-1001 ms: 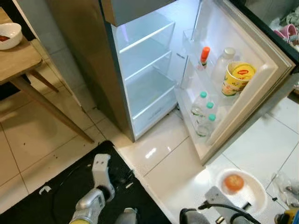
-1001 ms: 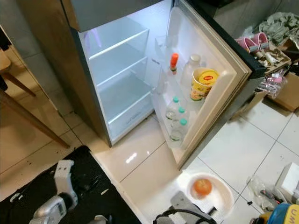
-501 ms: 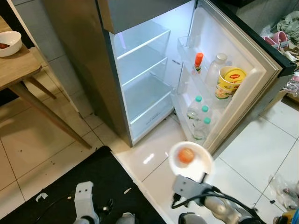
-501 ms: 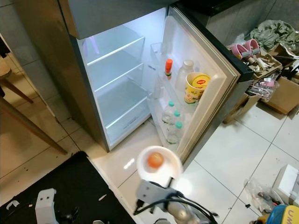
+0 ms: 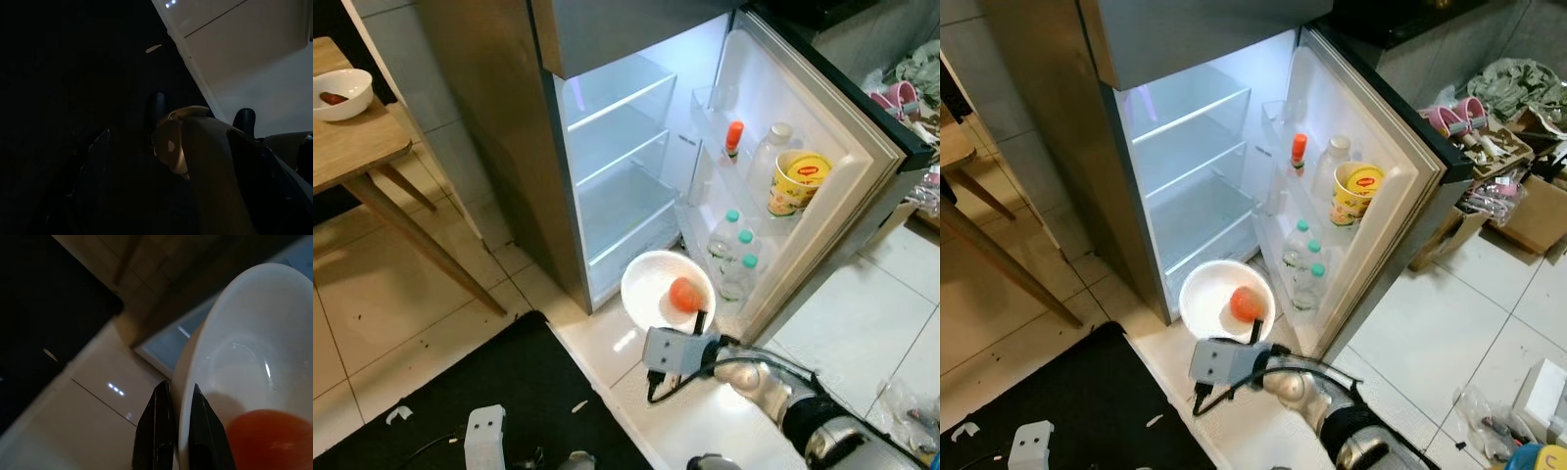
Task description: Restocking fridge
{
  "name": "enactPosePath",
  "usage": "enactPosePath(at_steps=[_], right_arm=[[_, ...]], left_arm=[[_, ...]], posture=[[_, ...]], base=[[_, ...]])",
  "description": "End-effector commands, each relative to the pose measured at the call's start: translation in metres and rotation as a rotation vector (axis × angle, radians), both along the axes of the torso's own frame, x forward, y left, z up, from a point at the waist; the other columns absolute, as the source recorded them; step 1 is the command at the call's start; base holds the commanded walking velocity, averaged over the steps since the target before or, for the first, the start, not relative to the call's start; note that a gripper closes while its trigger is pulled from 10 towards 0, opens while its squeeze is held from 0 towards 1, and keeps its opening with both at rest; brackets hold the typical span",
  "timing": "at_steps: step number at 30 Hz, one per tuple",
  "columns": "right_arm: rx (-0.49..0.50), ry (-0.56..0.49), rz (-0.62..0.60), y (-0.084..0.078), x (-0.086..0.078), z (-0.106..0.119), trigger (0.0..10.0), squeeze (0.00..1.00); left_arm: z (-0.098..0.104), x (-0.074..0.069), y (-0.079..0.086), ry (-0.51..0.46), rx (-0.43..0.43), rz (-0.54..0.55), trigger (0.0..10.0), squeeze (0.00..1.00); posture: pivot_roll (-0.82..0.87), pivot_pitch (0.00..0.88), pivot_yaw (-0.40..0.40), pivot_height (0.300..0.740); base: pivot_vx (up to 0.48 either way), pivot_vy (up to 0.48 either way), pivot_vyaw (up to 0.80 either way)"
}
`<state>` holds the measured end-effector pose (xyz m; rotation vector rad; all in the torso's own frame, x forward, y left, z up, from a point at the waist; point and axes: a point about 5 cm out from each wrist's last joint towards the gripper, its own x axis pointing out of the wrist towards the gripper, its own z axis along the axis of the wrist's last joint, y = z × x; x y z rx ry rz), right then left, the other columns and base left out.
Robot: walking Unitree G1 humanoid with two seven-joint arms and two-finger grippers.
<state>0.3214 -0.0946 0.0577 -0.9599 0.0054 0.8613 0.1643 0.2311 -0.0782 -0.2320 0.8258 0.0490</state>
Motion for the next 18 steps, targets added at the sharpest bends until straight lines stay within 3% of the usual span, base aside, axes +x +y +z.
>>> enactPosePath(at_steps=[1, 10, 14, 18], right_arm=[[-0.016, -0.022, -0.073, -0.016, 0.011, 0.010, 10.0, 0.00], [-0.031, -0.046, -0.192, -0.041, 0.027, 0.024, 10.0, 0.00], [-0.034, -0.036, -0.335, -0.063, 0.034, 0.027, 10.0, 0.00], [-0.044, -0.031, -0.385, -0.074, 0.036, 0.028, 10.0, 0.00]], left_arm=[[-0.007, -0.011, -0.006, 0.047, -0.016, 0.008, 10.0, 0.00], [-0.007, -0.010, -0.010, 0.049, -0.022, -0.002, 10.0, 0.00], [-0.007, -0.009, -0.011, 0.047, -0.027, -0.002, 10.0, 0.00], [-0.007, -0.009, -0.011, 0.048, -0.029, -0.003, 10.0, 0.00]], posture=[[-0.12, 0.168, -0.020, 0.740], [-0.12, 0.167, -0.021, 0.740], [-0.11, 0.167, -0.021, 0.740], [-0.11, 0.167, -0.020, 0.740]], base=[[0.000, 0.000, 0.00], [0.000, 0.000, 0.00], [0.000, 0.000, 0.00], [0.000, 0.000, 0.00]])
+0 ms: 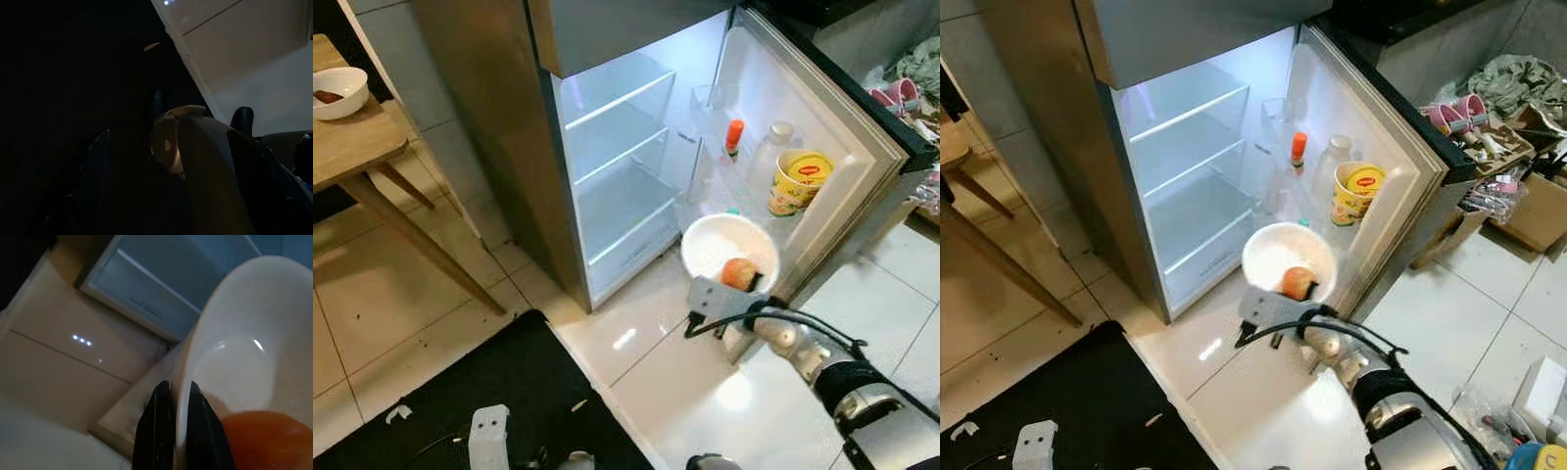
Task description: Restocking fridge
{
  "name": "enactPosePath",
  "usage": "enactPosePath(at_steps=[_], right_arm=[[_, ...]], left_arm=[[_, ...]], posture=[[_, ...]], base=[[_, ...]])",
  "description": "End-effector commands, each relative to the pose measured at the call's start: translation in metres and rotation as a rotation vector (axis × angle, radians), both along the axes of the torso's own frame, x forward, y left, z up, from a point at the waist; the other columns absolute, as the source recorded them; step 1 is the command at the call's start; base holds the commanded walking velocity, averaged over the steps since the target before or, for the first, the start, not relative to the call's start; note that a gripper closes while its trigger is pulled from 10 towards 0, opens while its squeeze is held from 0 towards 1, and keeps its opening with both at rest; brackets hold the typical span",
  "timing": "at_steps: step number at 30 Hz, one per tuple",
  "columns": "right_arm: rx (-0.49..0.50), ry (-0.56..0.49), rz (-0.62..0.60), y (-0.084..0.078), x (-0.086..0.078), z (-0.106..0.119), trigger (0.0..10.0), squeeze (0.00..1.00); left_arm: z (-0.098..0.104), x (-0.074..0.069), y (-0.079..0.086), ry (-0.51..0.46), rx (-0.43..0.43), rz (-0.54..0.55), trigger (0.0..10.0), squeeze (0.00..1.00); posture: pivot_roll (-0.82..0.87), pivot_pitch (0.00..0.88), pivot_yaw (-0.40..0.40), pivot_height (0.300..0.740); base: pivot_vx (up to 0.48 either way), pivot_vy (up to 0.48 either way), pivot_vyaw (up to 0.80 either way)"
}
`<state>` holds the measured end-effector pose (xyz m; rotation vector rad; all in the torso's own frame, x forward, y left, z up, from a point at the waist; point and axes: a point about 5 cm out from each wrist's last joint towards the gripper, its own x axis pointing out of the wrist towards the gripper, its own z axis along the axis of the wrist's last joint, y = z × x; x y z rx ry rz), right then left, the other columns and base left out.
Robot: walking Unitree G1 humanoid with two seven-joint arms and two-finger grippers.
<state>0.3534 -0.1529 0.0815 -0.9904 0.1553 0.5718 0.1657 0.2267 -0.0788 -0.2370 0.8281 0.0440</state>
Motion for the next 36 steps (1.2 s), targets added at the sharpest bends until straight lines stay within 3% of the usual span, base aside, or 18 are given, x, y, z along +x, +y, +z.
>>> enactPosePath(at_steps=[1, 8, 10, 11, 18, 26, 28, 32, 34, 35, 36], right_arm=[[0.007, -0.020, -0.104, -0.021, 0.005, 0.006, 10.0, 0.00], [-0.023, -0.045, -0.193, -0.046, 0.008, 0.015, 10.0, 0.00], [-0.037, -0.062, -0.276, -0.067, 0.009, 0.020, 10.0, 0.00], [-0.037, -0.062, -0.276, -0.067, 0.009, 0.020, 10.0, 0.00], [-0.059, -0.094, -0.433, -0.114, 0.002, 0.031, 10.0, 0.00], [-0.043, -0.069, -0.388, -0.105, -0.002, 0.021, 10.0, 0.00], [-0.003, -0.029, -0.292, -0.078, -0.007, 0.003, 10.0, 0.00], [0.028, -0.009, -0.228, -0.058, -0.010, -0.006, 10.0, 0.00], [0.028, -0.009, -0.228, -0.058, -0.010, -0.006, 10.0, 0.00], [0.051, 0.000, -0.188, -0.044, -0.012, -0.011, 10.0, 0.00], [0.051, 0.000, -0.188, -0.044, -0.012, -0.011, 10.0, 0.00]], left_arm=[[-0.007, -0.011, -0.007, 0.047, -0.022, 0.000, 10.0, 0.00], [-0.007, -0.012, -0.006, 0.052, -0.022, -0.001, 10.0, 0.00], [-0.007, -0.012, -0.006, 0.053, -0.023, -0.002, 10.0, 0.00], [-0.007, -0.012, -0.006, 0.053, -0.023, -0.002, 10.0, 0.00], [-0.007, -0.011, -0.006, 0.052, -0.024, -0.003, 10.0, 0.00], [-0.006, -0.010, -0.005, 0.053, -0.022, -0.008, 10.0, 0.00], [-0.005, -0.006, -0.007, 0.048, -0.024, -0.018, 10.0, 0.00], [-0.005, -0.004, -0.009, 0.044, -0.025, -0.025, 10.0, 0.00], [-0.005, -0.004, -0.009, 0.044, -0.025, -0.025, 10.0, 0.00], [-0.004, -0.003, -0.009, 0.043, -0.026, -0.028, 10.0, 0.00], [-0.004, -0.003, -0.009, 0.043, -0.026, -0.028, 10.0, 0.00]], posture=[[-0.11, 0.167, -0.020, 0.740], [-0.11, 0.162, -0.018, 0.740], [-0.11, 0.161, -0.017, 0.740], [-0.11, 0.161, -0.017, 0.740], [-0.12, 0.156, -0.011, 0.740], [-0.12, 0.149, -0.005, 0.740], [-0.12, 0.144, 0.000, 0.740], [-0.12, 0.143, 0.000, 0.740], [-0.12, 0.143, 0.000, 0.740], [-0.12, 0.138, 0.002, 0.740], [-0.12, 0.138, 0.002, 0.740]], base=[[0.000, 0.000, 0.00], [0.000, 0.000, 0.00], [0.000, 0.000, 0.00], [0.000, 0.000, 0.00], [0.000, 0.000, 0.00], [0.000, 0.000, 0.00], [0.000, 0.000, 0.00], [0.000, 0.000, 0.00], [0.000, 0.000, 0.00], [0.000, 0.000, 0.00], [0.000, 0.000, 0.00]])
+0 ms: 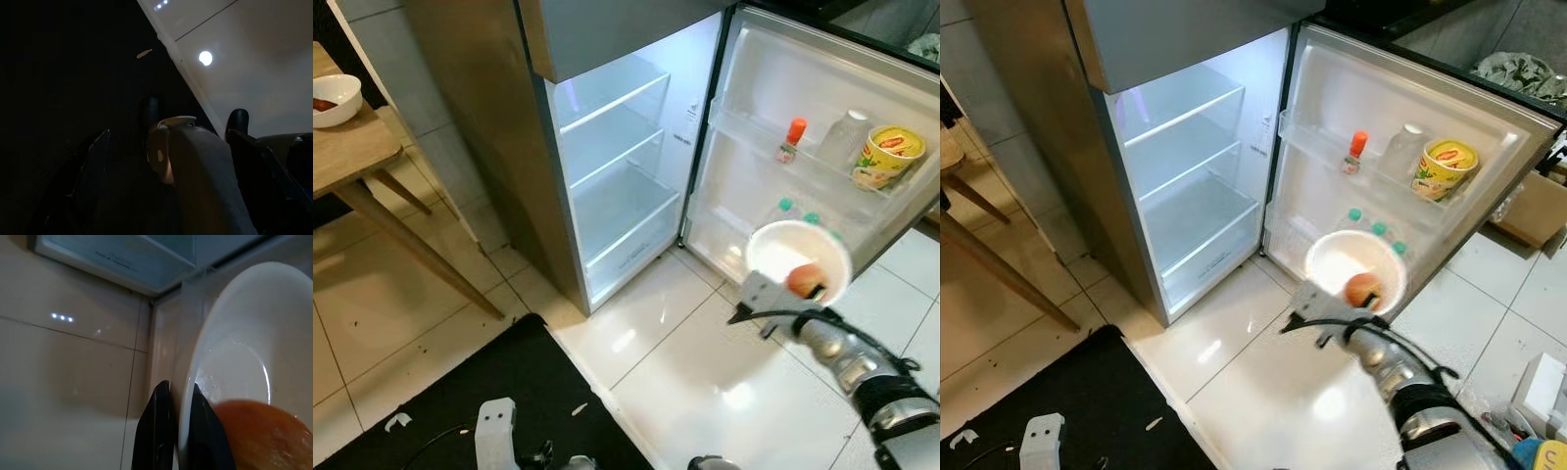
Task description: Restocking fridge
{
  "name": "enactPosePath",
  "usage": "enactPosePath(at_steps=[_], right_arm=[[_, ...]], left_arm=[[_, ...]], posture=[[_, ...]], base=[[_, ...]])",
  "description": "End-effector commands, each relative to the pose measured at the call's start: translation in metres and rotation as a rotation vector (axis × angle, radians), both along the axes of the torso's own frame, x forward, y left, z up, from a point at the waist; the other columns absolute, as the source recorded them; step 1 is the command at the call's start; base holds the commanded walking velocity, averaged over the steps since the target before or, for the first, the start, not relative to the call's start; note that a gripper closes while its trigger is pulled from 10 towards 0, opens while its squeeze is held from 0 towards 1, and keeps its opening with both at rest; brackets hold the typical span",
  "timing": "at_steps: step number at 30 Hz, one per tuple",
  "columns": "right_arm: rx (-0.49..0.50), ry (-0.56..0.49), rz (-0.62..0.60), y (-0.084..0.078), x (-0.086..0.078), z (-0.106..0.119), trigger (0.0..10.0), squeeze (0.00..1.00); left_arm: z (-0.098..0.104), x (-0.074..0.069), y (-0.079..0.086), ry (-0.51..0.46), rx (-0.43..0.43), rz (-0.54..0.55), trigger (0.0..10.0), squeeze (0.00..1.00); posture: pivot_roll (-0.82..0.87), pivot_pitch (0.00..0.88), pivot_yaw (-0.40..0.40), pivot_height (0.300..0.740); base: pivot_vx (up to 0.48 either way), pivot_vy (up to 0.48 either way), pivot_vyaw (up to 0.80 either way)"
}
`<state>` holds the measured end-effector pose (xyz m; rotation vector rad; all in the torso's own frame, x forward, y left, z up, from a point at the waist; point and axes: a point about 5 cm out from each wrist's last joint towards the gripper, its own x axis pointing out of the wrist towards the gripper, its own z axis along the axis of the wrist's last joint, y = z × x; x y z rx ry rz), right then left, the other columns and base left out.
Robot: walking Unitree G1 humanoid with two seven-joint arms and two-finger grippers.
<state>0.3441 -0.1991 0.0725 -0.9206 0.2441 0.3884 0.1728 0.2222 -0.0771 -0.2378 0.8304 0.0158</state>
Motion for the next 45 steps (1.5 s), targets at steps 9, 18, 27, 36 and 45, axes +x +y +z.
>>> enactPosePath(at_steps=[9, 18, 27, 36, 45], right_arm=[[0.154, 0.105, 0.144, 0.058, -0.015, -0.024, 10.0, 0.00], [0.169, 0.146, 0.140, 0.068, -0.025, -0.038, 10.0, 0.00], [0.127, 0.298, 0.036, 0.056, -0.059, -0.082, 10.0, 0.00], [0.119, 0.458, -0.240, 0.011, -0.117, -0.128, 10.0, 0.00], [0.059, 0.397, -0.359, -0.010, -0.131, -0.133, 10.0, 0.00]], left_arm=[[-0.005, -0.006, -0.008, 0.038, -0.019, -0.012, 10.0, 0.00], [-0.007, -0.009, -0.007, 0.060, 0.000, -0.019, 10.0, 0.00], [-0.007, -0.009, -0.006, 0.078, 0.012, -0.011, 10.0, 0.00], [-0.009, -0.012, -0.009, 0.090, 0.010, -0.008, 10.0, 0.00], [-0.010, -0.013, -0.010, 0.094, 0.015, -0.008, 10.0, 0.00]], posture=[[-0.11, 0.124, 0.003, 0.740], [-0.10, 0.115, 0.006, 0.740], [-0.08, 0.078, -0.010, 0.740], [-0.07, 0.061, -0.013, 0.740], [-0.07, 0.067, -0.010, 0.740]], base=[[0.000, 0.000, 0.51], [0.000, 0.000, 0.74], [0.000, 0.000, 0.74], [0.000, 0.000, 0.74], [0.000, 0.000, 0.73]])
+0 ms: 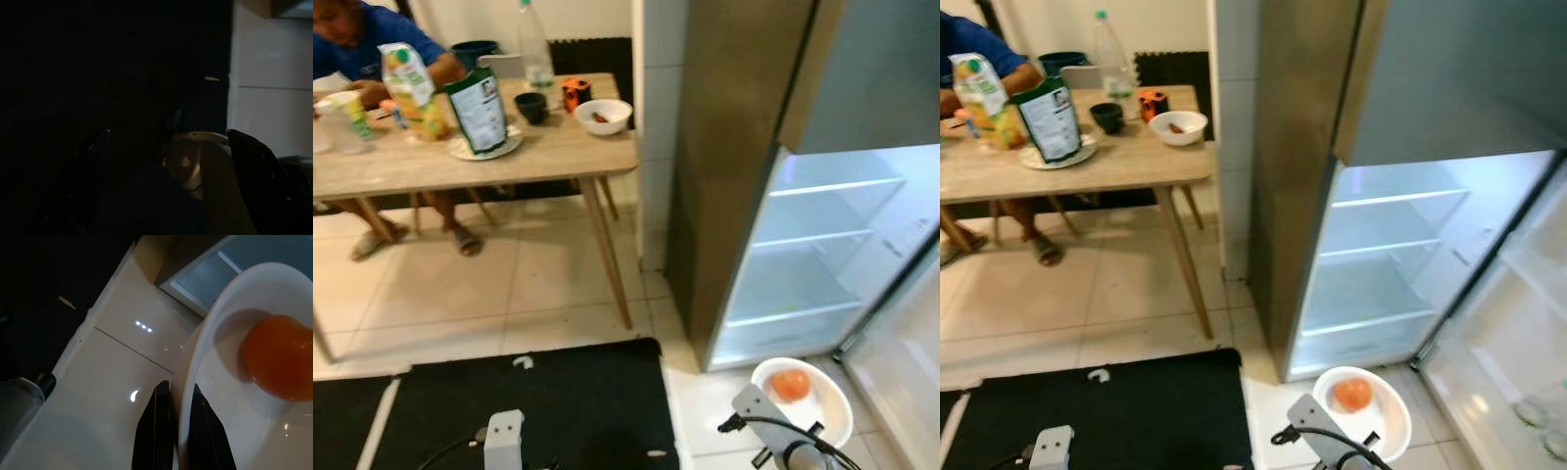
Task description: Restocking fridge
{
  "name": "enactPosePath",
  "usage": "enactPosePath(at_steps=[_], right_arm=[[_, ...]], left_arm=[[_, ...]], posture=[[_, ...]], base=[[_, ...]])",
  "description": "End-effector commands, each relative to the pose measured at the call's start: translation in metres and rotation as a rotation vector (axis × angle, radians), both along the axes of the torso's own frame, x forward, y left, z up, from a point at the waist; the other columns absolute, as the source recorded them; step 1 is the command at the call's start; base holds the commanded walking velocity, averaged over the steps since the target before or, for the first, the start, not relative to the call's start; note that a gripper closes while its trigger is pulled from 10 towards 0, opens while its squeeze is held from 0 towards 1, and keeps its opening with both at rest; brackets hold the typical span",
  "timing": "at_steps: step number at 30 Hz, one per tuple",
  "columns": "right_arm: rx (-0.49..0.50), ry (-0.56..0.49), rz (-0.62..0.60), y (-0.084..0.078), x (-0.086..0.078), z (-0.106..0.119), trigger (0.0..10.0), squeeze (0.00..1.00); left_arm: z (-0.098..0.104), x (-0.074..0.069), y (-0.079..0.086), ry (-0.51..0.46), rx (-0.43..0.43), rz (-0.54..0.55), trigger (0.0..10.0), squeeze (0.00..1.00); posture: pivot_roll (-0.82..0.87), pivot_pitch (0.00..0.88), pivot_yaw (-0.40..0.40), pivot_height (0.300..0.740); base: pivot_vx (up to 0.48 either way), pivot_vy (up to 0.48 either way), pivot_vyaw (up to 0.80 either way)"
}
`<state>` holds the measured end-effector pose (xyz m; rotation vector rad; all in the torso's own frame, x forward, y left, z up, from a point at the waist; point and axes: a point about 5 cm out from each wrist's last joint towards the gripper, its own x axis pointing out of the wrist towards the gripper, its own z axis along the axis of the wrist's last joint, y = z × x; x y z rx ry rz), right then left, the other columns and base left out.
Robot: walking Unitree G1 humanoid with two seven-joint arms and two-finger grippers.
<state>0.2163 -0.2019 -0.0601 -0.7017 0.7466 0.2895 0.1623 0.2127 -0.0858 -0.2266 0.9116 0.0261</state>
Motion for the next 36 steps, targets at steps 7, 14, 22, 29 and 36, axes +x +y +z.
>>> enactPosePath(at_steps=[7, 14, 22, 29, 36], right_arm=[[-0.066, -0.015, -0.051, -0.011, -0.010, -0.004, 10.0, 0.00], [-0.063, 0.015, -0.051, -0.009, -0.019, -0.010, 10.0, 0.00], [-0.056, 0.000, -0.050, -0.006, -0.017, -0.009, 10.0, 0.00], [-0.052, -0.017, -0.041, -0.003, -0.013, -0.006, 10.0, 0.00], [-0.050, -0.037, -0.034, -0.002, -0.008, -0.004, 10.0, 0.00]], left_arm=[[-0.001, 0.000, -0.003, 0.006, -0.013, -0.002, 10.0, 0.00], [-0.002, -0.002, -0.005, 0.014, -0.030, -0.002, 10.0, 0.00], [-0.002, -0.002, -0.005, 0.015, -0.033, -0.007, 10.0, 0.00], [-0.001, 0.000, -0.004, 0.009, -0.033, -0.009, 10.0, 0.00], [-0.001, 0.000, -0.005, 0.009, -0.038, -0.011, 10.0, 0.00]], posture=[[-0.07, 0.067, -0.014, 0.740], [-0.07, 0.067, -0.011, 0.740], [-0.07, 0.070, -0.005, 0.740], [-0.07, 0.067, -0.004, 0.740], [-0.07, 0.067, -0.004, 0.740]], base=[[0.000, 0.000, 0.10], [0.000, -0.231, 0.00], [0.000, -0.294, 0.00], [0.000, -0.335, 0.00], [0.000, -0.354, 0.00]])
